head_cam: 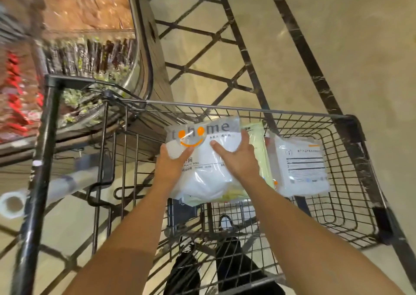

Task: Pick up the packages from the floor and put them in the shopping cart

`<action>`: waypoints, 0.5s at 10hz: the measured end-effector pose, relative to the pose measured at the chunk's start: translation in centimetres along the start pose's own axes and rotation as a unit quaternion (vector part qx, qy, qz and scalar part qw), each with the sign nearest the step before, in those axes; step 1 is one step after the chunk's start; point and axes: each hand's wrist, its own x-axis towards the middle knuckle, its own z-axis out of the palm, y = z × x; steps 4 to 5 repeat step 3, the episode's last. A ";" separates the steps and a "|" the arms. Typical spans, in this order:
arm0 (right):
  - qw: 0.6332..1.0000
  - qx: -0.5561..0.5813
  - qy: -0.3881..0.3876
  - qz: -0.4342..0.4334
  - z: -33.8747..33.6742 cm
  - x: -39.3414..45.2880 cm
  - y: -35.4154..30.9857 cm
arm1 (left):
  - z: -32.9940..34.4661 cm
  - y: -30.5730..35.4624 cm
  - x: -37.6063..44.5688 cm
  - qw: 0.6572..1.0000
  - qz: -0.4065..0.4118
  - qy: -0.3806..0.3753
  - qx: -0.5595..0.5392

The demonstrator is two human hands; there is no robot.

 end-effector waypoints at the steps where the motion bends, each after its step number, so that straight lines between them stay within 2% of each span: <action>1: 1.000 -0.017 -0.016 -0.006 -0.4 -0.3 -0.2 | -0.4 0.1 -0.5 0.995 0.003 0.010 0.100; 2: 0.997 -0.066 -0.040 0.001 -1.1 -1.2 -0.6 | -1.4 0.9 -2.5 0.972 0.083 0.019 0.218; 3: 0.988 -0.150 -0.048 -0.003 -2.5 -2.4 -0.9 | -2.7 1.9 -5.1 0.901 0.167 0.037 0.398; 5: 0.988 -0.150 -0.048 -0.003 -2.5 -2.4 -0.9 | -2.7 1.9 -5.1 0.901 0.167 0.037 0.398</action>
